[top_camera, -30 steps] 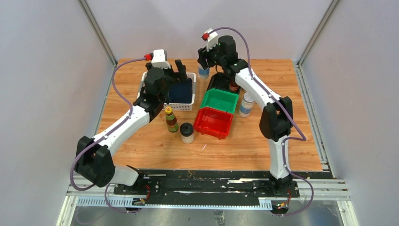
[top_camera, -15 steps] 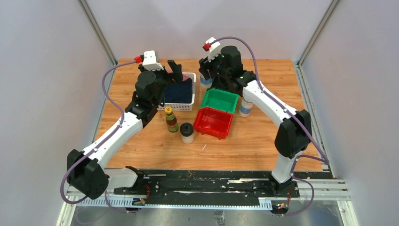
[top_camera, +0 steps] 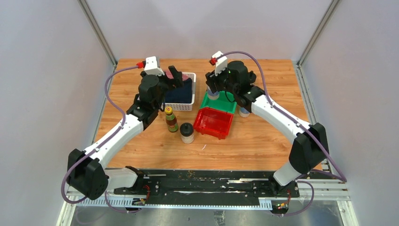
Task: Organize the condiment bottles
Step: Place the bottle in the storage box.
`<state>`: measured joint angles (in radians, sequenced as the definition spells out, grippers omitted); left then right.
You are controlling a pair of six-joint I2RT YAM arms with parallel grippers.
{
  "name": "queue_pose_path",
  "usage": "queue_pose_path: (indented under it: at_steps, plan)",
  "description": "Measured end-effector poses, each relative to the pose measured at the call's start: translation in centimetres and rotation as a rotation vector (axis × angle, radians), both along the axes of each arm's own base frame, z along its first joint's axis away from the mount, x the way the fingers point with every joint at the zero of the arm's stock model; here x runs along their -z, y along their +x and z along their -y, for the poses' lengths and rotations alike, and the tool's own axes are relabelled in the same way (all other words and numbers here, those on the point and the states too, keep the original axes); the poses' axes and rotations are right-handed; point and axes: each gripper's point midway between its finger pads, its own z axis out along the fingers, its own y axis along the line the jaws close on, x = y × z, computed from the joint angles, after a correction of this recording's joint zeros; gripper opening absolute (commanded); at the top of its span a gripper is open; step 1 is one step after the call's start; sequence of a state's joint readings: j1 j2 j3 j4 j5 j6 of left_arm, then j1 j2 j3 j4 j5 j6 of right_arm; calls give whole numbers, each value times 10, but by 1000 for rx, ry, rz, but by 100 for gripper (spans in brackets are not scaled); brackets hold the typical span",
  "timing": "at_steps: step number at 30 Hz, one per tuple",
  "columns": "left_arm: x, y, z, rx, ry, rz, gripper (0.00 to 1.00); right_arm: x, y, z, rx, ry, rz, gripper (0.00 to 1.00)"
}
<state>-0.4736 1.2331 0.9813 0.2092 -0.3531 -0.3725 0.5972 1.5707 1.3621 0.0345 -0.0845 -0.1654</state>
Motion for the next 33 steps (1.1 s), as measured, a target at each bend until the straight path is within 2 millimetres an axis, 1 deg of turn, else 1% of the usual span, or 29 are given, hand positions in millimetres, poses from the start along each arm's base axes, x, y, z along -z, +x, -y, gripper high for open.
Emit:
queue_pose_path:
  at_steps: [5, 10, 16, 21, 25, 29, 33]
  plan:
    - [16, -2, -2, -9, -1, -36, 100, 12, -9, 14, 37, -19, -10, 0]
    - [30, -4, -5, -22, 10, -71, 100, 15, -10, 22, 72, -24, -2, 0]
    - [32, -3, -9, -49, 9, -76, 100, 28, -13, 32, 112, -28, -8, 0]
    - [39, -1, -10, -66, 4, -92, 100, 40, -16, 42, 146, -35, -22, 0]
    - [49, 0, -11, -73, 9, -115, 100, 42, -17, 50, 174, -28, -23, 0]
    - [51, 0, -12, -82, 7, -121, 100, 42, -16, 57, 205, -9, -14, 0]
    - [53, 0, -13, -88, 6, -125, 100, 50, -15, 66, 247, 8, -24, 0]
